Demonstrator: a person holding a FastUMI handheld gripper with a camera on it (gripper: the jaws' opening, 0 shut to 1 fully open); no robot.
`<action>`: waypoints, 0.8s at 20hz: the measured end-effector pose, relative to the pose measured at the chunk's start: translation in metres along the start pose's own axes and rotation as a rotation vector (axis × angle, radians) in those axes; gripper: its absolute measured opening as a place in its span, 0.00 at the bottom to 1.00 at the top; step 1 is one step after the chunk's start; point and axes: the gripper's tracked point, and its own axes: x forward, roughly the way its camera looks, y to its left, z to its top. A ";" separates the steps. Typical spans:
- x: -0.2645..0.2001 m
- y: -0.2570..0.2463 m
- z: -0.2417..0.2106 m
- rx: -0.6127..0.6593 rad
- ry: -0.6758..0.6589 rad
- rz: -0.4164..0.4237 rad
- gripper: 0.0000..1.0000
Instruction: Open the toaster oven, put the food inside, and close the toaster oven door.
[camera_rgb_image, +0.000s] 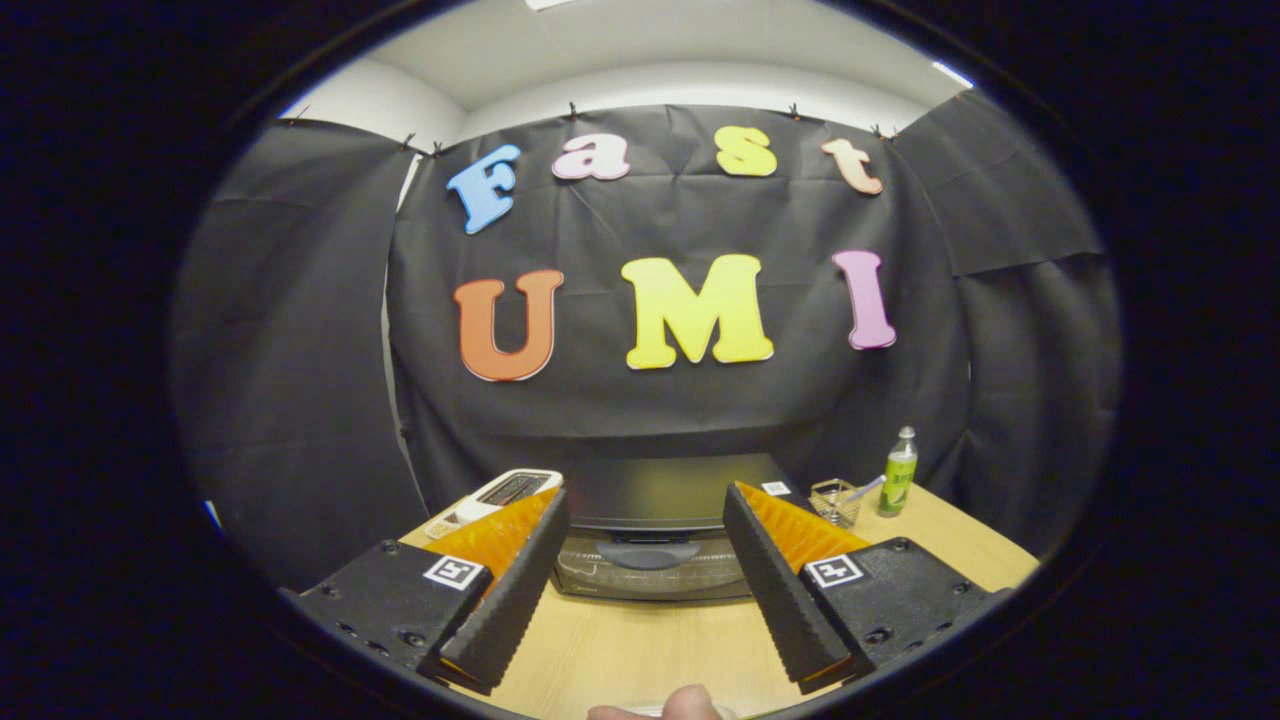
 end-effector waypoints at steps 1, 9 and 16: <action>0.017 -0.006 -0.006 0.004 0.001 -0.011 1.00; 0.124 -0.026 -0.054 -0.036 0.028 -0.080 1.00; 0.148 -0.023 -0.087 -0.030 0.059 -0.100 1.00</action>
